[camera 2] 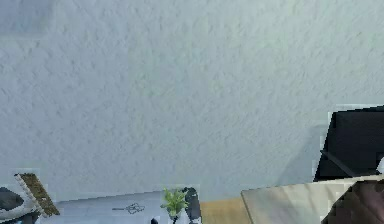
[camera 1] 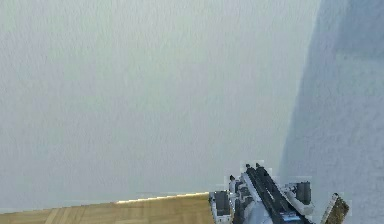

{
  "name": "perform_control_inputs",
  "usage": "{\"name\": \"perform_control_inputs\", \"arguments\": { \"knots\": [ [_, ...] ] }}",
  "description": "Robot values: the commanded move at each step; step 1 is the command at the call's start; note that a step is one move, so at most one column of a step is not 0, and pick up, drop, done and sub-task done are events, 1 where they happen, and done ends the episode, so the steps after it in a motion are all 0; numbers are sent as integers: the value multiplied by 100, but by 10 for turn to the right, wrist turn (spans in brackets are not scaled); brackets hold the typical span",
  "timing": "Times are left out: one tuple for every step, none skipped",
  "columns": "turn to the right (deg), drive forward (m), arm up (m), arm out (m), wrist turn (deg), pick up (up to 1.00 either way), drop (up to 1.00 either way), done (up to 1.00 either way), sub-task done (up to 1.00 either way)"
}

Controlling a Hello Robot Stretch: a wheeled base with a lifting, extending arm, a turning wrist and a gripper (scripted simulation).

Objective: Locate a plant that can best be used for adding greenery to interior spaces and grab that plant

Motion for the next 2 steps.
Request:
{"name": "perform_control_inputs", "arguments": {
  "knots": [
    [0,0,10,0,0,0,0,0,0],
    [0,0,0,0,0,0,0,100,0]
  ]
}}
